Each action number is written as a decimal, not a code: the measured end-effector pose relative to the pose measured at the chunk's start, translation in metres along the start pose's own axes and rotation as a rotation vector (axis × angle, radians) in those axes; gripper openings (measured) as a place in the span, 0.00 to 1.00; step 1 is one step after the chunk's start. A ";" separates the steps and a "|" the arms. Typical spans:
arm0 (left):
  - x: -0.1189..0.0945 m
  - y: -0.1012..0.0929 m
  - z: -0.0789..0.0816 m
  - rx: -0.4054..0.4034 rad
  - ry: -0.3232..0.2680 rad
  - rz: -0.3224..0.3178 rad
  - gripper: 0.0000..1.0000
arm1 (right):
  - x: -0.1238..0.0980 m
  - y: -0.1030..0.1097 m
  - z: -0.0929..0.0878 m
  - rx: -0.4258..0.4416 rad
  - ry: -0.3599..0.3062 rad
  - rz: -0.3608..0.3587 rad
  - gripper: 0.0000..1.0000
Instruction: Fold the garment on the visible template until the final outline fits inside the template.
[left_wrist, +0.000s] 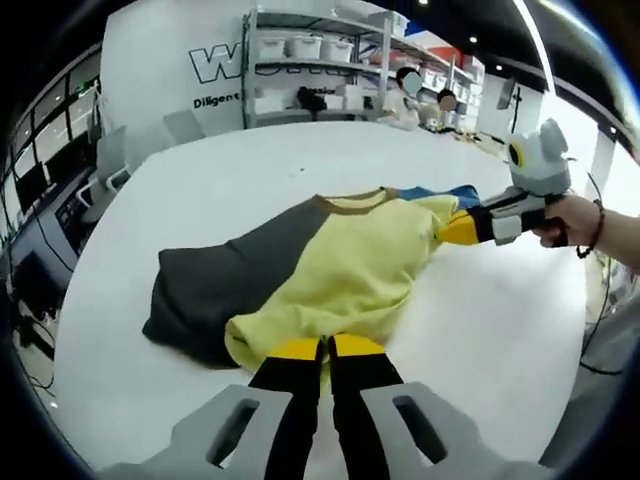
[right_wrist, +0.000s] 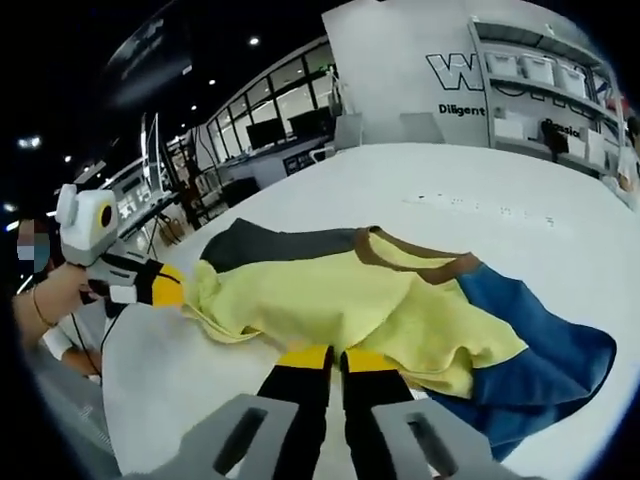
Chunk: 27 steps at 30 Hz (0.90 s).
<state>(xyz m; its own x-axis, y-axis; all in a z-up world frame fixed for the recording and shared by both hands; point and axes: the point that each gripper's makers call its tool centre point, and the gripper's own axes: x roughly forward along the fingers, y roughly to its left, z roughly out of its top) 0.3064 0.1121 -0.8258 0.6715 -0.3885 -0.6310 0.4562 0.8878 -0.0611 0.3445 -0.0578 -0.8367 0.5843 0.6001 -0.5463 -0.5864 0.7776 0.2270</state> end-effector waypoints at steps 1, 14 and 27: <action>-0.002 0.000 0.001 0.003 -0.002 0.000 0.02 | -0.003 0.002 0.004 -0.012 -0.007 0.004 0.00; -0.030 -0.006 0.023 0.079 -0.059 -0.001 0.02 | -0.033 0.010 0.031 -0.089 -0.070 0.012 0.00; -0.055 -0.035 0.017 0.167 -0.048 -0.088 0.02 | -0.075 0.020 0.023 -0.051 -0.020 0.027 0.00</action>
<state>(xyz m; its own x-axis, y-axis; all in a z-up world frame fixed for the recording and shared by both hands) 0.2630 0.0985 -0.7758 0.6502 -0.4774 -0.5911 0.6019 0.7984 0.0173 0.3019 -0.0826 -0.7724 0.5785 0.6250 -0.5241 -0.6297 0.7506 0.2002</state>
